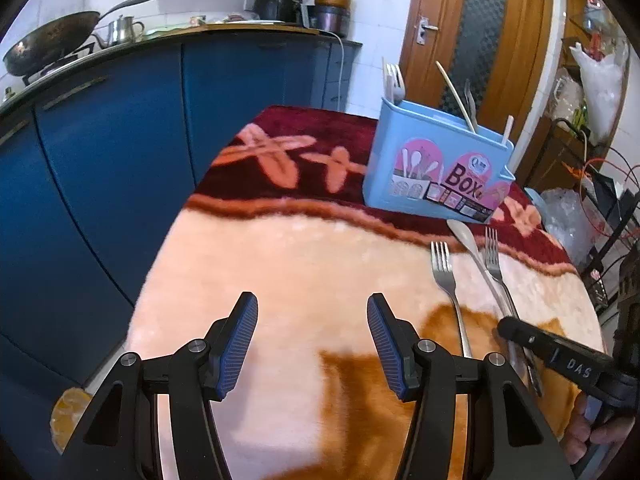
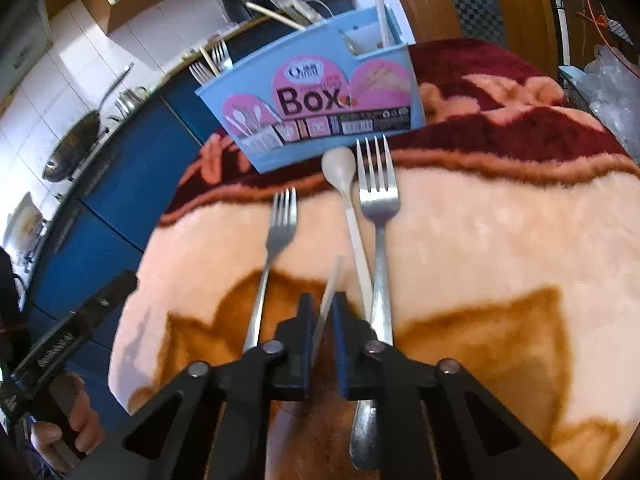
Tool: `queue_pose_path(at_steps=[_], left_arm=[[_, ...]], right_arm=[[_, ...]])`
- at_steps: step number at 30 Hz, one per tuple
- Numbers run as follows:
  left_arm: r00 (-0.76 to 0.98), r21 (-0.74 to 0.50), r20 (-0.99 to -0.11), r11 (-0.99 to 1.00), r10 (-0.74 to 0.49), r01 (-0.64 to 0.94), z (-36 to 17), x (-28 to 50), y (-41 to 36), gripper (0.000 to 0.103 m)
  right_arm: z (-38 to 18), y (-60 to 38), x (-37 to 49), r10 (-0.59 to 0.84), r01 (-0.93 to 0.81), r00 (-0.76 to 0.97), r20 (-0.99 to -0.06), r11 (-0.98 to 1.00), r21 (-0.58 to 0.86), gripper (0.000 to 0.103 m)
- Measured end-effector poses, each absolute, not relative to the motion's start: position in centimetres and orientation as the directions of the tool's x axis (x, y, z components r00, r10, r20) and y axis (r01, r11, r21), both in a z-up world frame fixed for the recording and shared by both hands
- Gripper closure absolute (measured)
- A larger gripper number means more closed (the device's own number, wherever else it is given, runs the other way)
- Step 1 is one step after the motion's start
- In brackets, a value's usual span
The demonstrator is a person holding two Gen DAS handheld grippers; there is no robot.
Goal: Organize utensils
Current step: 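Grasp a metal knife with the right gripper while the left gripper grasps a metal fork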
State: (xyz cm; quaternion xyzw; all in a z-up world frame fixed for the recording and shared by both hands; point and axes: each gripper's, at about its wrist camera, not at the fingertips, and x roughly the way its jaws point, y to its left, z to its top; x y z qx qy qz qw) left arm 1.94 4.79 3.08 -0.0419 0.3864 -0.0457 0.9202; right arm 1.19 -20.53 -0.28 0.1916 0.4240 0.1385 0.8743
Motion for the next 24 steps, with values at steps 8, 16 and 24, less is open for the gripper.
queue_pose_path(at_steps=[8,16,24], left_arm=[[0.664,-0.115,-0.729,0.986,-0.166,0.120,2.7,2.5,1.9,0.045],[0.612,-0.153,-0.750,0.966,-0.251,0.209,2.2,4.4,-1.4,0.045],[0.471,-0.206,-0.822,0.937,-0.322,0.281,0.7,7.7,-4.4,0.057]], right_arm=[[2.5,-22.4,0.1,0.392,-0.122,0.713,-0.581,0.885,0.449,0.097],[3.2,-24.9,0.1,0.363,-0.101,0.758,-0.542,0.886,0.452,0.097],[2.5,-25.7,0.2,0.378,-0.098,0.752,-0.540,0.874,0.476,0.097]])
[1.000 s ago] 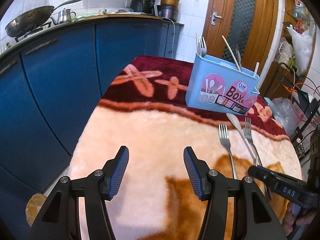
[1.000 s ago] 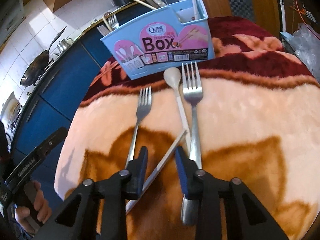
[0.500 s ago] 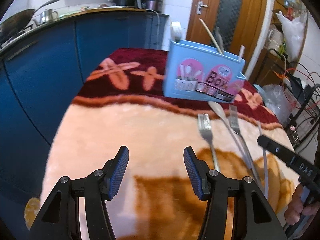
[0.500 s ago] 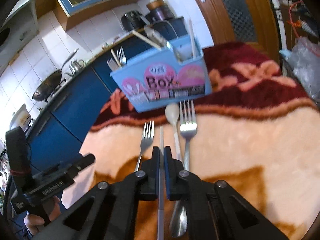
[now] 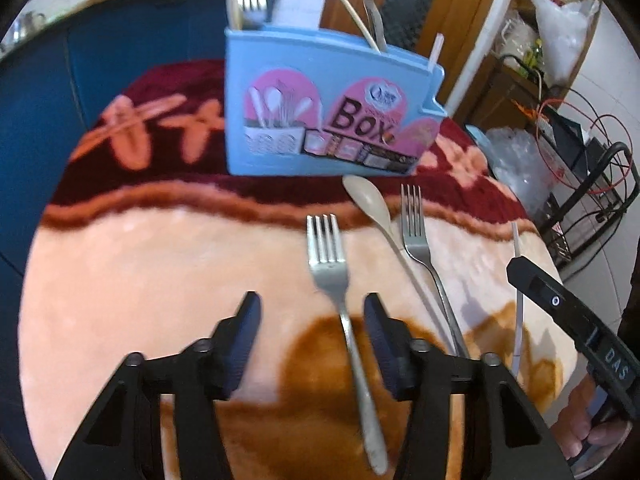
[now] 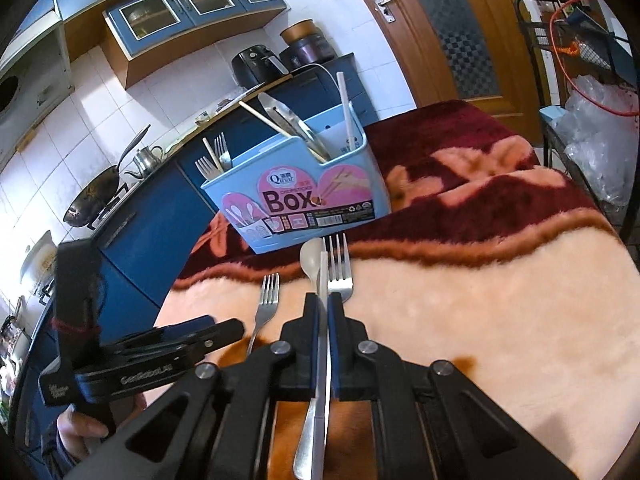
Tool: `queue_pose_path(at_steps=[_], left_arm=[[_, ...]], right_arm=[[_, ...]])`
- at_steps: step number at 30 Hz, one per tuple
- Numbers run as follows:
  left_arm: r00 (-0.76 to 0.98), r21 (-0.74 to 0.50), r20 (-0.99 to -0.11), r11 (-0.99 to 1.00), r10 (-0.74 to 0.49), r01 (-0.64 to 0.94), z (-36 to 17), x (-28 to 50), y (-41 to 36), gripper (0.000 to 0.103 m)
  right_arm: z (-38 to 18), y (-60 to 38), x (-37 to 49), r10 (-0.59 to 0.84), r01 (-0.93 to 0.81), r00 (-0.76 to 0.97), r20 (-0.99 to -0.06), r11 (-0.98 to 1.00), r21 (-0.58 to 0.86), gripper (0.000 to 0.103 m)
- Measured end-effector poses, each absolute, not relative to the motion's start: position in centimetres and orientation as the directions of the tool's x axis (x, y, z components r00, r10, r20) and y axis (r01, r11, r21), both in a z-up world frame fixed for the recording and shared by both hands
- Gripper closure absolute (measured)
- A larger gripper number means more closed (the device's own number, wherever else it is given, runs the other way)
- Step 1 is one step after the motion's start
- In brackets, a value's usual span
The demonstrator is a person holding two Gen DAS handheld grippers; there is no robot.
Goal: Organize utensils
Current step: 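Grasp a metal knife with the right gripper while the left gripper grasps a metal fork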
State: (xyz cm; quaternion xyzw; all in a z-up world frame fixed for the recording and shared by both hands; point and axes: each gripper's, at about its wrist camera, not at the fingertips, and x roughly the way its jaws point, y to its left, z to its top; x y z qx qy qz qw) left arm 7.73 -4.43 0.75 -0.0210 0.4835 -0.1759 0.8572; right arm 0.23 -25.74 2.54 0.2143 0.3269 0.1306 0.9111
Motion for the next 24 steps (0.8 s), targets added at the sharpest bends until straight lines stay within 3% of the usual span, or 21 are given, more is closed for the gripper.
queue_pose_path(at_steps=[4,13,16,24], left_arm=[[0.370,-0.282,-0.848,0.915,-0.378,0.289,0.0,8.9,-4.9,0.079],[0.296,-0.318,-0.867,0.903,-0.401,0.290,-0.7,10.2,-5.9,0.080],[0.300,-0.291,-0.877,0.912,-0.375,0.289,-0.7,10.7,-6.3,0.093],[0.385,-0.313,-0.826,0.903,-0.412,0.295,0.2,9.0,-5.2,0.096]], right_arm=[[2.4,-26.0,0.1,0.384,-0.104,0.754,-0.533,0.871,0.481,0.097],[2.2,-26.3,-0.1,0.387,-0.104,0.758,-0.525,0.867,0.488,0.097],[2.2,-26.4,-0.2,0.390,-0.105,0.760,-0.520,0.863,0.494,0.097],[3.3,-26.4,-0.9,0.404,-0.143,0.788,-0.466,0.855,0.499,0.097]])
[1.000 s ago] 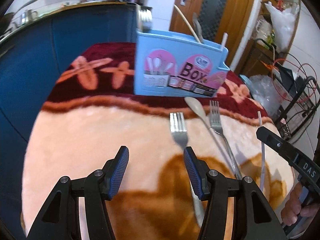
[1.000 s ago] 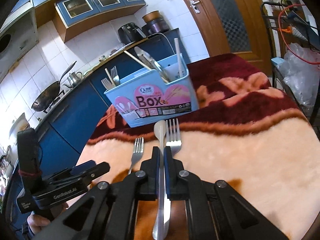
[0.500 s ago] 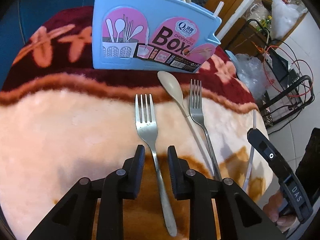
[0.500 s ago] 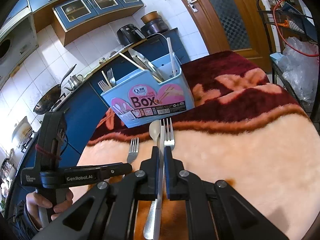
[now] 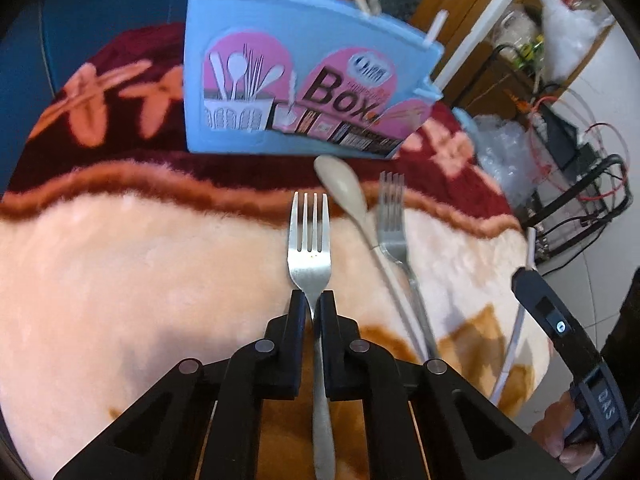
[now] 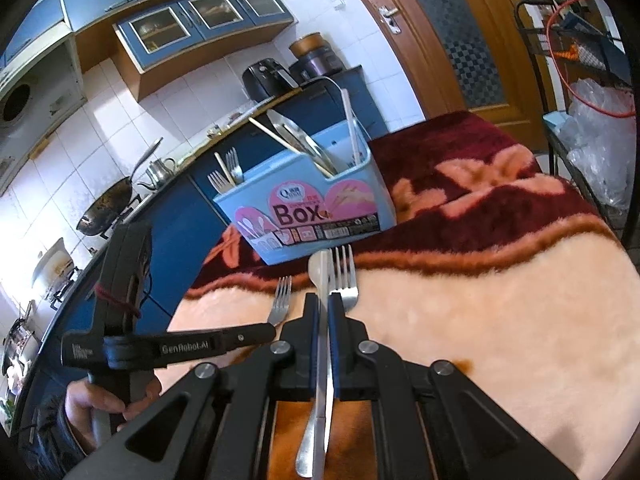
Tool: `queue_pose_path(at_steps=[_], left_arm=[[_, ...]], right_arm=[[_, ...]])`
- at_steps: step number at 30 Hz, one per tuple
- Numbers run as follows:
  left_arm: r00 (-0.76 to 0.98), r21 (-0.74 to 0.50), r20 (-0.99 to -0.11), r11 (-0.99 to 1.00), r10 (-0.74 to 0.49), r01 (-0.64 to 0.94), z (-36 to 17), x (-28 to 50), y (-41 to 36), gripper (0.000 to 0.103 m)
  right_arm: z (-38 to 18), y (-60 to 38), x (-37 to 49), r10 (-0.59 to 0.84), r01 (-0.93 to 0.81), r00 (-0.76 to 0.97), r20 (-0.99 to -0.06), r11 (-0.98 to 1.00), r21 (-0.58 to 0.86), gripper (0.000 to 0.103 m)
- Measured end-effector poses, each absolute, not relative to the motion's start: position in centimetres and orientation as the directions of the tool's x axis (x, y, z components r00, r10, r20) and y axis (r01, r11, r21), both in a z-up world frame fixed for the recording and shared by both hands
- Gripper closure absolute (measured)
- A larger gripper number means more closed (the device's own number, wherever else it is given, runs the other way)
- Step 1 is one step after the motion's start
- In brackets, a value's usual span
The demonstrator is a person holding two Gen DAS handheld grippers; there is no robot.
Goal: Organize utensils
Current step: 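Grasp a metal knife with the right gripper while the left gripper grasps a metal fork, then carry the fork and knife up into the blue caddy and open both grippers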
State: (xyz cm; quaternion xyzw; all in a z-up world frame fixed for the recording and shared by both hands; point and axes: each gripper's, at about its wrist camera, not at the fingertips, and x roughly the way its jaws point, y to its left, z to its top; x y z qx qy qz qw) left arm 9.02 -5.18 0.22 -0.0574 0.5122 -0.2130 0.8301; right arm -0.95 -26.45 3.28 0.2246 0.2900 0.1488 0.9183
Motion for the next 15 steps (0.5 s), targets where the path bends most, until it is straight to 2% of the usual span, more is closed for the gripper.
queue_pose_path(at_steps=[5,13,15], left_arm=[[0.512,-0.322,-0.734,0.892,-0.446,0.316,2.5,6.5,-4.4,0.096],[0.698,-0.299,-0.574,0.903,-0.428,0.308,6.8,4.4,-3.0,0.097],[0.725,-0.301,-0.539,0.903,-0.428,0.308,7.7,4.4,-2.7,0.103]], right_arm=[[4.3,-26.5,-1.6,0.400,-0.169,0.818,-0.413,0.854,0.493,0.097],[5.6,-26.6,-2.2,0.361,-0.170,0.861,-0.359,0.868,0.466,0.097],[5.9,-26.6,-2.2,0.356,-0.170,0.866,-0.352,0.870,0.462,0.097]])
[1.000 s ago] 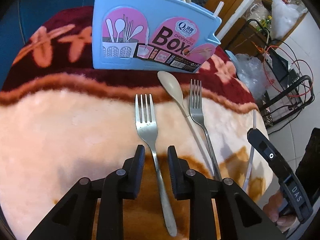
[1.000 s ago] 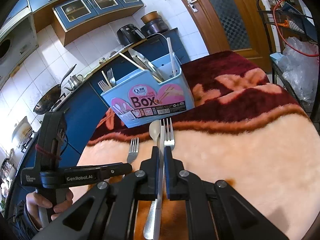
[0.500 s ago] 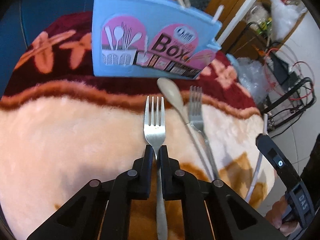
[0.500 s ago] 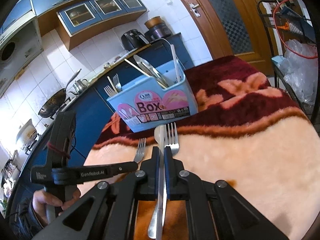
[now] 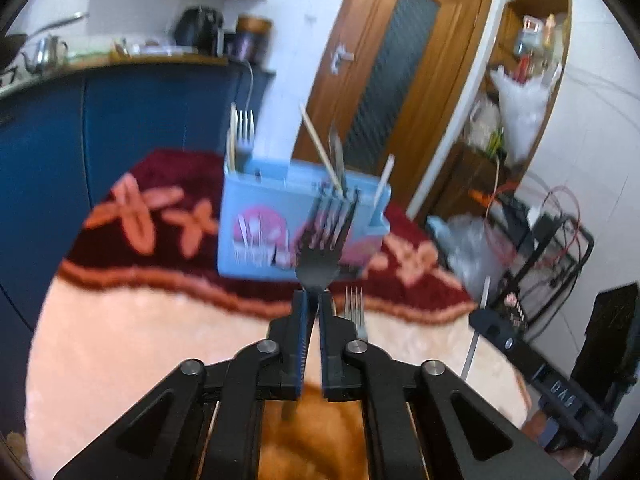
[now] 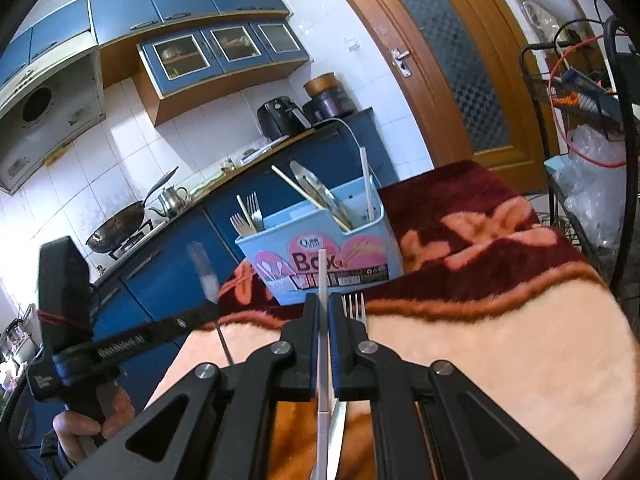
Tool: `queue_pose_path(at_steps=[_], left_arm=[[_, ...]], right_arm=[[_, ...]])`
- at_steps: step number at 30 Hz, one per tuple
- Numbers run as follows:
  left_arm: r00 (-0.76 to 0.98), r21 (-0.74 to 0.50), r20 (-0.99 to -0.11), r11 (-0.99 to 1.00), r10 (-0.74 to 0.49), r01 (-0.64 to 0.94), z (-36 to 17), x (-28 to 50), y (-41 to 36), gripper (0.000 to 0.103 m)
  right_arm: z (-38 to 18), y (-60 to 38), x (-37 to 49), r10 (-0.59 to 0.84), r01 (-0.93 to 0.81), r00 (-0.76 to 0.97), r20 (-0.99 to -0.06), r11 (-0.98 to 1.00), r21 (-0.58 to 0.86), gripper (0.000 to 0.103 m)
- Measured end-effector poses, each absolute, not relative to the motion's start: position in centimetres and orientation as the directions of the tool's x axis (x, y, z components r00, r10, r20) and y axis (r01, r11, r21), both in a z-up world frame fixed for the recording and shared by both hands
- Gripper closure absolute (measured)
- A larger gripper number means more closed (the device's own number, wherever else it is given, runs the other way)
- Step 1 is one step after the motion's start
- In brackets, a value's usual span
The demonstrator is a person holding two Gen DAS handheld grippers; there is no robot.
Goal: Organize utensils
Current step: 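Carry the fork and knife up into the blue caddy and open both grippers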
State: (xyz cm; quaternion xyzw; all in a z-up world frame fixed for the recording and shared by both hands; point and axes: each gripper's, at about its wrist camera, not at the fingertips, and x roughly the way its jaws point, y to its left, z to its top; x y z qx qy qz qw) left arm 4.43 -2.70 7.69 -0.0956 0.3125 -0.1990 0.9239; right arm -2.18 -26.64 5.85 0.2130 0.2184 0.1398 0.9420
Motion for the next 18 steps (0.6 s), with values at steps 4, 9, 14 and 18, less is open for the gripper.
queue_pose_path(at_steps=[4,9,14,18], left_arm=[[0.788,-0.281,-0.456,0.907,-0.413,0.313,9.8,4.2,-1.9,0.103],[0.793,-0.272,-0.450,0.909,-0.411,0.317,10.9,4.7,-1.6,0.103],[0.763,-0.261,-0.517,0.920,-0.388,0.291,10.0,6.0,-1.3,0.102],[0.743,-0.216,-0.590,0.949,-0.316,0.231,8.2,7.5,-0.8,0.080]], right_arm=[[6.2,-26.7,-1.9,0.346,-0.167,0.871,-0.349,0.877,0.451,0.097],[6.3,-26.8,-1.9,0.347,-0.173,0.873,-0.342,0.877,0.448,0.097],[6.1,-26.8,-1.8,0.350,-0.172,0.870,-0.348,0.876,0.451,0.097],[5.8,-26.7,-1.8,0.357,-0.175,0.864,-0.354,0.874,0.454,0.097]])
